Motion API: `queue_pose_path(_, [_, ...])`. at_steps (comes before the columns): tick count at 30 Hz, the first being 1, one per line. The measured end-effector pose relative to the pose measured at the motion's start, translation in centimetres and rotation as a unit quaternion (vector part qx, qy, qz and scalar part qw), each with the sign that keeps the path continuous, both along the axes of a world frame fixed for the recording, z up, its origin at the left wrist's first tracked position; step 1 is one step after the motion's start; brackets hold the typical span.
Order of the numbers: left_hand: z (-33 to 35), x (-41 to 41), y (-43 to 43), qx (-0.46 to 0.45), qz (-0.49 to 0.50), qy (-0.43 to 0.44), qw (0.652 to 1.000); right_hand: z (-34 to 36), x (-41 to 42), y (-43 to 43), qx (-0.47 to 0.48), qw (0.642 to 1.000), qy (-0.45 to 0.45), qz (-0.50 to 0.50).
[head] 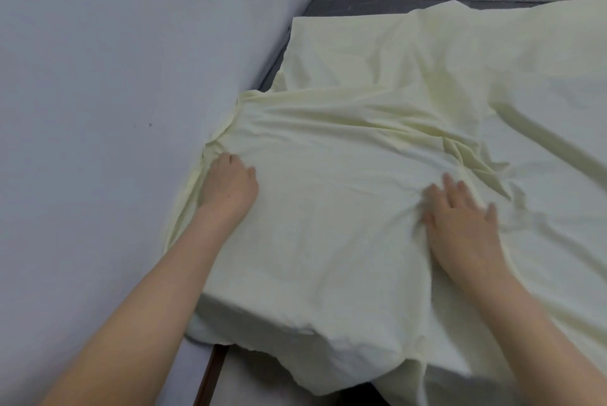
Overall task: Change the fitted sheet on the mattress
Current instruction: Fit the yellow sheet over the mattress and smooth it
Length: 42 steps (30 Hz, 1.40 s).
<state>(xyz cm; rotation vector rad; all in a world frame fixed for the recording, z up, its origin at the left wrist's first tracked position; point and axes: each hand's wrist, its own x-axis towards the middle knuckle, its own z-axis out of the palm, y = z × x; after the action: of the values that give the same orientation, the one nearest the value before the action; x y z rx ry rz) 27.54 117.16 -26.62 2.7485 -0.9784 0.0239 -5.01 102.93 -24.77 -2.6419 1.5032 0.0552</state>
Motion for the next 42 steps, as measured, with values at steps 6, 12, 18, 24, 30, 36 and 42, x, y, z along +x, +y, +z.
queue_pose_path(6, [-1.0,0.5,1.4,-0.017,-0.010,0.090,0.996,-1.5,0.1,5.8,0.102,0.983,-0.028,0.148])
queue_pose_path(12, [0.1,-0.3,0.6,-0.021,0.040,0.079,0.996,-2.4,-6.4,4.8,0.040,0.999,-0.025,-0.011])
queue_pose_path(18, [0.6,-5.3,6.6,-0.011,0.121,0.073,0.990,-1.7,-13.5,4.3,0.030,0.996,-0.023,-0.081])
queue_pose_path(24, [-1.7,-14.8,17.1,-0.275,0.140,-0.002,0.951,-2.7,-19.4,7.6,-0.127,0.951,-0.226,-0.169])
queue_pose_path(30, [-8.6,-21.8,19.1,-0.399,0.270,0.503,0.718,-4.9,-22.9,10.8,-0.132,0.858,-0.318,-0.382])
queue_pose_path(36, [-10.2,-20.2,16.7,-0.379,0.245,0.718,0.530,-3.2,-24.2,8.6,-0.061,0.909,-0.295,-0.289])
queue_pose_path(42, [-11.9,-19.3,17.1,-0.379,0.274,0.661,0.586,0.0,-29.7,5.7,-0.133,0.857,-0.328,-0.374])
